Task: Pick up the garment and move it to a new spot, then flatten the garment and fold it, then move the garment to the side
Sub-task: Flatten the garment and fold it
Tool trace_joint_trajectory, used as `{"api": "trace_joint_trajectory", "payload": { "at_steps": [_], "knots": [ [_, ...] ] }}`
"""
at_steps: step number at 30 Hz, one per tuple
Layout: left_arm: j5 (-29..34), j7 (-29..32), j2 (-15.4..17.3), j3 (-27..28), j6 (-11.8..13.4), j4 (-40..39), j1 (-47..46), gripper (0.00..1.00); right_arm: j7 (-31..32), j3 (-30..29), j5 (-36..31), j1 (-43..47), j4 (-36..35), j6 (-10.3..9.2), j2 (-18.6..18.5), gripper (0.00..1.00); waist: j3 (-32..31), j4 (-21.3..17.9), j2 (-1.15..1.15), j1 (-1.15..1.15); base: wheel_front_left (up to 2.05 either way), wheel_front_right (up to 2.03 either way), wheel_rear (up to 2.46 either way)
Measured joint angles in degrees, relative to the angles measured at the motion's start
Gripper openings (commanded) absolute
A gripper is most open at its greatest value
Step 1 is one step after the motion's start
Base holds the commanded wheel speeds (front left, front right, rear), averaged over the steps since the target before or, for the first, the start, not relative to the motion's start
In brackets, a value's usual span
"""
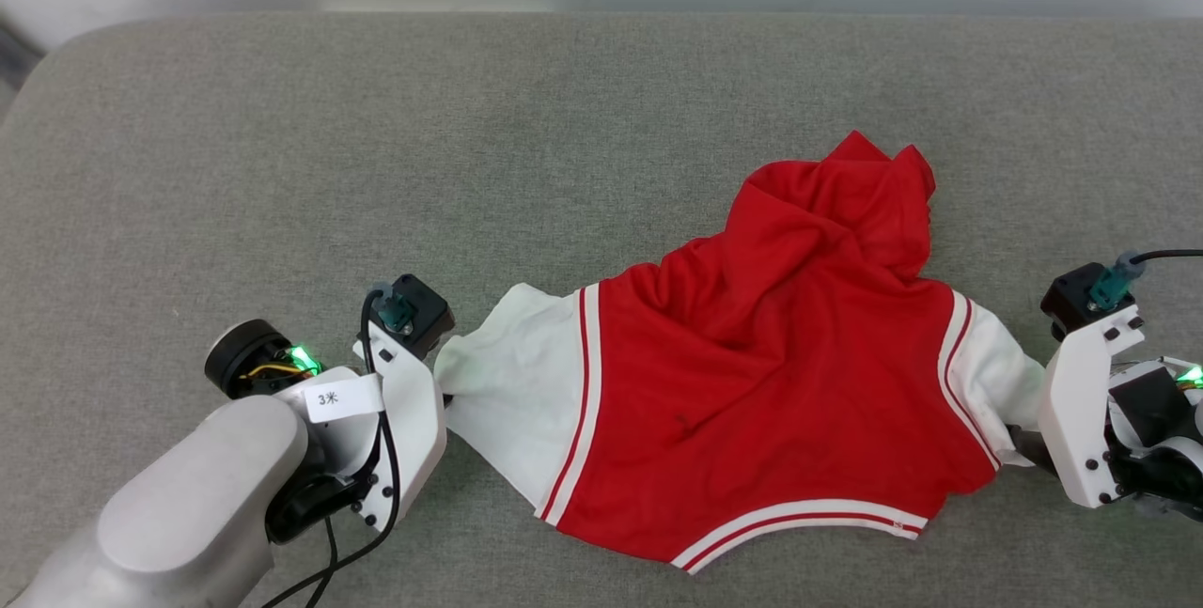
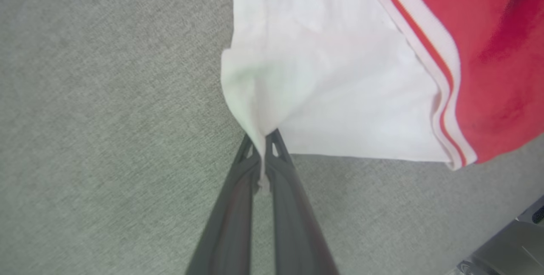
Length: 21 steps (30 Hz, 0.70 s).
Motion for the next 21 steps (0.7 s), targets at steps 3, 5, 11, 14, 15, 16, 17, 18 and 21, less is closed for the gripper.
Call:
{"api": "trace_joint_trajectory", "payload": {
  "at_steps": [3,5,11,14,15,16,17,18,21],
  "knots": [
    [-0.07,-0.55,0.02,-0.13,-0.03,0.57,0.00,0.00,-3.23,2.27,1.16,-0.73,0.76,-0.03,-0.33,0.00,-0.29,-0.25,0.00,0.00,0.00,0.00,0.00],
    [-0.23,-1.16,0.00,-0.16,-0.03,0.90,0.05,0.00,-5.77,4.01,1.63,-1.25,0.77,0.01,-0.71,0.00,-0.83,-0.44,0.00,0.00,0.00,0.00,0.00],
    [-1.13,-5.37,1.07,1.41,0.75,-0.60,1.86,0.00,-16.84,7.05,4.49,-1.31,-4.20,0.12,-5.66,0.00,-5.07,-0.99,0.00,0.01,0.00,0.00,0.00],
    [-1.49,-6.81,2.53,2.70,1.85,-3.18,2.66,0.00,-19.78,6.50,5.69,-0.79,-7.94,0.12,-8.90,0.00,-6.95,-1.24,0.00,0.01,0.00,0.00,0.00],
    [-1.53,-7.20,3.03,3.20,2.24,-4.21,2.73,0.00,-20.40,6.21,5.77,-0.52,-9.53,0.12,-9.96,0.00,-7.53,-1.35,0.00,0.01,0.00,0.00,0.00],
    [-1.62,-7.44,3.72,3.66,2.66,-5.21,2.77,0.00,-20.87,5.75,6.25,-0.25,-11.07,0.12,-10.94,0.00,-8.06,-1.49,0.00,0.01,0.00,0.00,0.00],
    [-1.65,-8.06,4.19,4.32,3.09,-6.42,2.79,0.00,-21.17,5.16,6.56,0.10,-12.56,0.12,-11.98,0.00,-8.56,-1.64,0.00,0.01,0.00,0.00,0.00],
    [-1.77,-8.40,4.49,5.05,3.58,-7.47,2.77,0.00,-21.79,4.43,6.58,0.30,-13.95,0.13,-12.82,0.00,-9.00,-1.81,0.00,0.01,0.00,0.00,0.00],
    [-2.08,-9.24,5.66,7.06,4.92,-10.91,2.16,0.00,-22.81,0.96,7.05,0.20,-18.38,0.12,-14.65,0.00,-9.84,-2.39,0.00,0.01,0.00,0.00,0.00]
  ]
}}
